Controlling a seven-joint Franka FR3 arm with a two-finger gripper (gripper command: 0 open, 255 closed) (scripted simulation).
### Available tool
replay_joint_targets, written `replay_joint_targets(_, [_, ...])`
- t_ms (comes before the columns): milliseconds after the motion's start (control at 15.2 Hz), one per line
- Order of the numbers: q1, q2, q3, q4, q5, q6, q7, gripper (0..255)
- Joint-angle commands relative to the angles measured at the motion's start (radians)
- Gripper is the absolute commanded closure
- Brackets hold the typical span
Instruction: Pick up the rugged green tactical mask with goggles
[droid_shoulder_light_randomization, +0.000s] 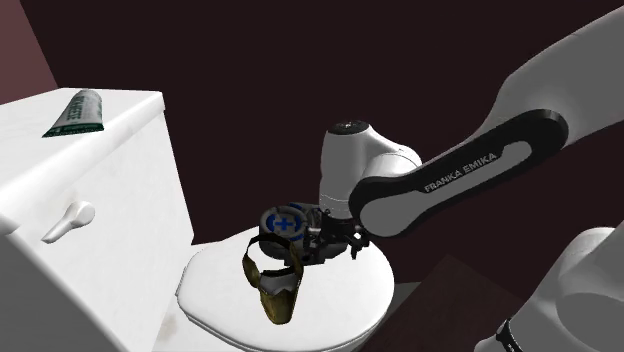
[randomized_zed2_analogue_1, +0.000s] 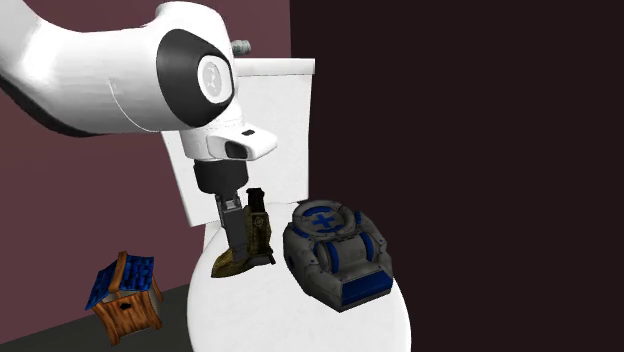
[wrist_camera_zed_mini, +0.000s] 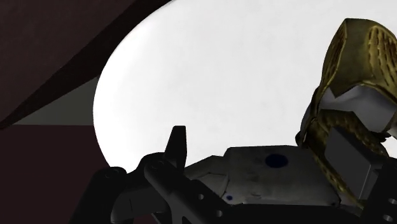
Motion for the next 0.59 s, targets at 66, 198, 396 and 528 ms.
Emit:
replay_joint_targets(66, [-0.011,0.139,0.037,0.059,-0.091,0.065,0.141,0])
replay_joint_targets(198, [-0.005,0.235,0.044,0.107,-0.169,0.096,0.242,0])
replay_joint_targets(396, [0.033,0.377,0.023,0.19,-0.284,0.126,0.385,0])
replay_joint_targets(528, [0.059,0.431,0.004,0.228,-0.322,0.134,0.435,0])
